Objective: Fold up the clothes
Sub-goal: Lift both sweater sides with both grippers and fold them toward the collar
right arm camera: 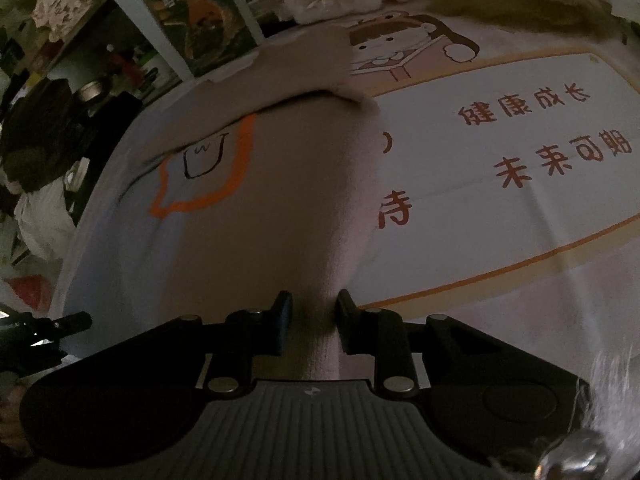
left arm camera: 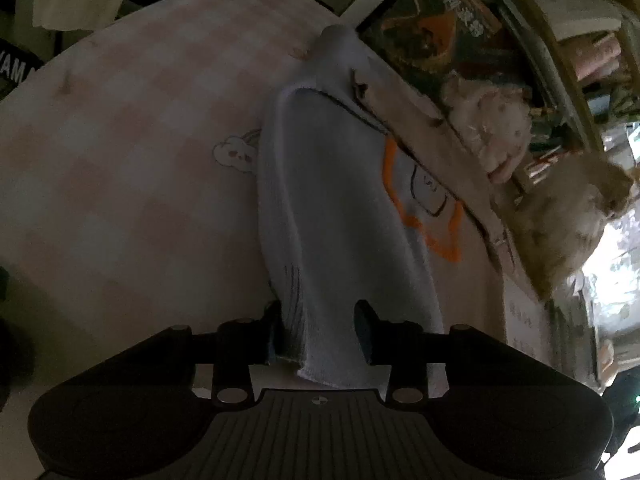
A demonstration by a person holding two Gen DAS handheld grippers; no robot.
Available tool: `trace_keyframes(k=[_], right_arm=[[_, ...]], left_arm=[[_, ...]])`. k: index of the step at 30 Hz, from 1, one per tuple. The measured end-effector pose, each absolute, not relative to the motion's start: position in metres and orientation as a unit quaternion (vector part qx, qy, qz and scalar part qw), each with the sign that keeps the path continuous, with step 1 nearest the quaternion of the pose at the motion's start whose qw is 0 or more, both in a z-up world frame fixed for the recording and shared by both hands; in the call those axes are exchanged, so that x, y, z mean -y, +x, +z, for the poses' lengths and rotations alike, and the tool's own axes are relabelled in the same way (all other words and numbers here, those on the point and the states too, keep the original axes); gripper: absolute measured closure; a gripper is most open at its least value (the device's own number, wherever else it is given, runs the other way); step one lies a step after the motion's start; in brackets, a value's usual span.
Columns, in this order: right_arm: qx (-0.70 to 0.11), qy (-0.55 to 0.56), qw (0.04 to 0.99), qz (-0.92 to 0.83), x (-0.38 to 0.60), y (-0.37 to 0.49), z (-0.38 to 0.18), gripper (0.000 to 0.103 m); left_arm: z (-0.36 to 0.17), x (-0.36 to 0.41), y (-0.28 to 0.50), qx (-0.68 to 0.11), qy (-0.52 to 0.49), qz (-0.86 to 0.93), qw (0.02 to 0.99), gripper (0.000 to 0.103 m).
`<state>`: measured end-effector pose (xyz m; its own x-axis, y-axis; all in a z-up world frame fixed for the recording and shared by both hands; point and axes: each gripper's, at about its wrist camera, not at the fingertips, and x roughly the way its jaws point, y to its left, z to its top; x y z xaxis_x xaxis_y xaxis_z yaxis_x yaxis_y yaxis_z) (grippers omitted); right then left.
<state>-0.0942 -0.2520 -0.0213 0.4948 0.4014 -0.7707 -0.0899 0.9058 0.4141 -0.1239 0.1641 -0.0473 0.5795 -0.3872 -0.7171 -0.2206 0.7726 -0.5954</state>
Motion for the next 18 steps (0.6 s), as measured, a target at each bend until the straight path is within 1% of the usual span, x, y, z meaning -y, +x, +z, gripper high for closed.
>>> trace_keyframes(k=[3, 4, 5, 6, 8, 12, 18], right_arm=[[-0.48, 0.162, 0.849, 0.15, 0.253, -0.094, -0.022, 0.08], [-0.481, 0.161, 0.849, 0.151, 0.254, -0.094, -0.022, 0.08], [-0.481, 0.159, 0.849, 0.152, 0.254, -0.094, -0.022, 0.081], [-0.481, 0.157, 0.849, 0.152, 0.255, -0.093, -0.022, 0.086], [-0.484, 0.162, 0.846, 0.153, 0.258, -0.094, -0.024, 0.091], [-0.492, 0.21, 0.83, 0.154, 0.274, -0.101, -0.028, 0.093], [-0.499, 0.239, 0.818, 0.159, 0.294, -0.124, -0.026, 0.093]], left_arm=[[-0.048, -0.161, -0.121, -0.454, -0.329, -0.044, 0.827, 0.072], [-0.047, -0.159, -0.119, -0.455, -0.321, -0.04, 0.83, 0.085], [-0.047, -0.158, -0.118, -0.456, -0.313, -0.036, 0.832, 0.094], [-0.046, -0.157, -0.118, -0.456, -0.306, -0.034, 0.835, 0.095], [-0.046, -0.157, -0.119, -0.457, -0.307, -0.028, 0.835, 0.096], [-0.044, -0.157, -0.131, -0.458, -0.316, -0.027, 0.831, 0.096], [-0.042, -0.157, -0.16, -0.456, -0.349, -0.035, 0.818, 0.096]])
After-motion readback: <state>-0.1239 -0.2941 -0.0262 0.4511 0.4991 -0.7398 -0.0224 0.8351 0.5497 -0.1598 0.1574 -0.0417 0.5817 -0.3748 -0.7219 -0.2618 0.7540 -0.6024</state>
